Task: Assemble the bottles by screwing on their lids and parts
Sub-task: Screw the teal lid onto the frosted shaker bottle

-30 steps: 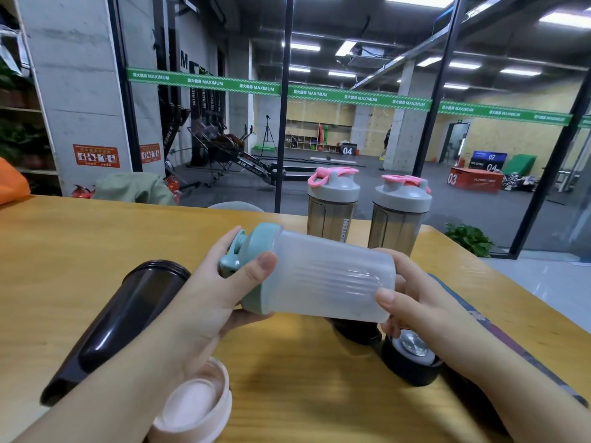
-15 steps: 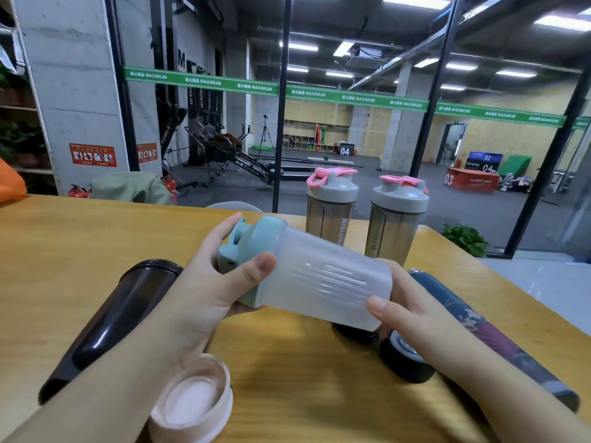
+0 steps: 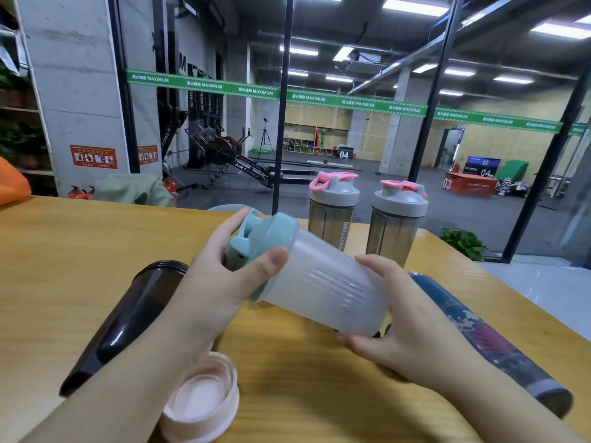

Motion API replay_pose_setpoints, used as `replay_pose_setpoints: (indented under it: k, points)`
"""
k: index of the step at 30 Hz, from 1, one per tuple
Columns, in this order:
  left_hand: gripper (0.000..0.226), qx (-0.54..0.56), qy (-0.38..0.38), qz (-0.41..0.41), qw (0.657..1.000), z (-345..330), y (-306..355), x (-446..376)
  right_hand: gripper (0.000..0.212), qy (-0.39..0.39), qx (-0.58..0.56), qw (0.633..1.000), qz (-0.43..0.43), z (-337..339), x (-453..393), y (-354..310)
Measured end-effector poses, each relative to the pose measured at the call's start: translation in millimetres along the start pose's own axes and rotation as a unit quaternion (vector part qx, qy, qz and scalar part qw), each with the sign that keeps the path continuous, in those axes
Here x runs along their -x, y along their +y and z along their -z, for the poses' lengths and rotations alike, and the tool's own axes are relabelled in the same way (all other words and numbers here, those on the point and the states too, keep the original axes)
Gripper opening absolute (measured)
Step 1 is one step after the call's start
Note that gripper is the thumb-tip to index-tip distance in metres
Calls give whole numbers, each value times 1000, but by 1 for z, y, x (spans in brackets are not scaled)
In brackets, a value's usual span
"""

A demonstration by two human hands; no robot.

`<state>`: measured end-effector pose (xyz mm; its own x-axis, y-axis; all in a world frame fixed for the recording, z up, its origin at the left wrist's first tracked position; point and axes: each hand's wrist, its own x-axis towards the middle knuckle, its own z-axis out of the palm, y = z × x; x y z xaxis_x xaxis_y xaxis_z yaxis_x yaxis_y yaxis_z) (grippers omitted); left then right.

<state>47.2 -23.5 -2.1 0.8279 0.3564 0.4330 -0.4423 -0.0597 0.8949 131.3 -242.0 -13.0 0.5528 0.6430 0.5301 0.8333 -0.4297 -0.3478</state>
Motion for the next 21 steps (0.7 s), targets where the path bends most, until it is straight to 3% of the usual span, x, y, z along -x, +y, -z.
replay_pose_setpoints:
  k: [4, 8, 11, 17, 19, 21]
  points:
    - [93, -52, 1, -28, 998, -5, 3, 4, 96, -26, 57, 998, -11, -6, 0, -11]
    - [115, -61, -17, -53, 997, -1, 8, 3, 105, -3, 91, 996, -12, -7, -1, -23]
    - [116, -59, -37, -62, 996, 1, 11, 3, 102, -3, 84, 996, -9, -5, -5, -22]
    - [99, -89, -58, -67, 992, 2, 13, 2, 104, -17, 12, 999, -36, -12, -12, -33]
    - [100, -78, -65, -68, 992, 5, 15, 2, 98, -21, -31, 998, -46, -17, -18, -38]
    - [84, -63, -57, -58, 995, 6, 19, 4, 88, -5, -91, 995, -51, -21, -27, -39]
